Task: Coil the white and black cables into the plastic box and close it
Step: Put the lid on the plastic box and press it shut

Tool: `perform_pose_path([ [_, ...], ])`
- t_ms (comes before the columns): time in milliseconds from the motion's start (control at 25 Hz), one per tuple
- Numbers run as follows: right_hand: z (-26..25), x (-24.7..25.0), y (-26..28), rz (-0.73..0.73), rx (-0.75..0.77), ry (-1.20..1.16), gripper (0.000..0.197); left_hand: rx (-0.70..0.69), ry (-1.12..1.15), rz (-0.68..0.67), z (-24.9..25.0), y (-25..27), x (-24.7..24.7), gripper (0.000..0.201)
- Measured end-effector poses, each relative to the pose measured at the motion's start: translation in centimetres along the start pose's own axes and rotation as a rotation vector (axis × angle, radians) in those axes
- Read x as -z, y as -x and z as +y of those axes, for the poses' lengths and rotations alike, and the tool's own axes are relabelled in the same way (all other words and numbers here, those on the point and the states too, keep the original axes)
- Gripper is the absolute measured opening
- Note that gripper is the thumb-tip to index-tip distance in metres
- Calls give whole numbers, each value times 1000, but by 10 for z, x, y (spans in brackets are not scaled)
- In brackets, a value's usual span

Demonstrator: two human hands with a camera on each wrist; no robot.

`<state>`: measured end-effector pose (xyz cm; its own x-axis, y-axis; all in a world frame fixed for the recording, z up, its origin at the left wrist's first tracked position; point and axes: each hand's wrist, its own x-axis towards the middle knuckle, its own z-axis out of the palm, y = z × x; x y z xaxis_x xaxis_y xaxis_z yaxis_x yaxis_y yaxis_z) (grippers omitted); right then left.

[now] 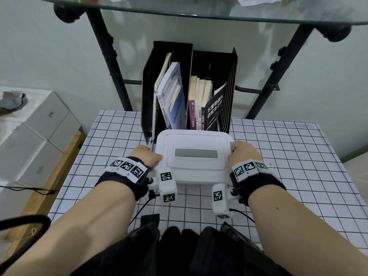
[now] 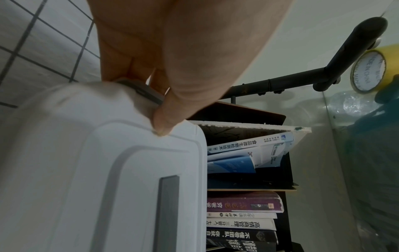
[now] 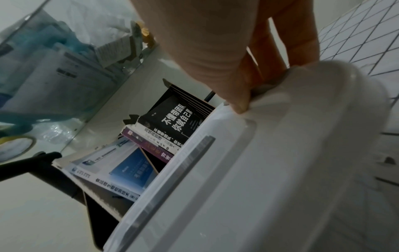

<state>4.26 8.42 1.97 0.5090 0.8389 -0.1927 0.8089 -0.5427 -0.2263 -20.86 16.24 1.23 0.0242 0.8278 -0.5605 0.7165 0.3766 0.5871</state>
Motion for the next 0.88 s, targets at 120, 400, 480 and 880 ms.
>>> perform_pose_path([
  [120, 1, 1, 0, -21, 4, 2, 22, -9, -14, -6, 1, 1, 0, 35],
  [400, 3, 0, 1, 18, 35, -20, 18, 8, 4, 10, 2, 1, -1, 34],
  [480, 4, 0, 1, 19, 27, -33, 18, 13, 58, 3, 0, -1, -2, 38],
  [880, 6, -2, -2, -10, 26, -34, 21, -55, 127, 83, 2, 6, -7, 38],
])
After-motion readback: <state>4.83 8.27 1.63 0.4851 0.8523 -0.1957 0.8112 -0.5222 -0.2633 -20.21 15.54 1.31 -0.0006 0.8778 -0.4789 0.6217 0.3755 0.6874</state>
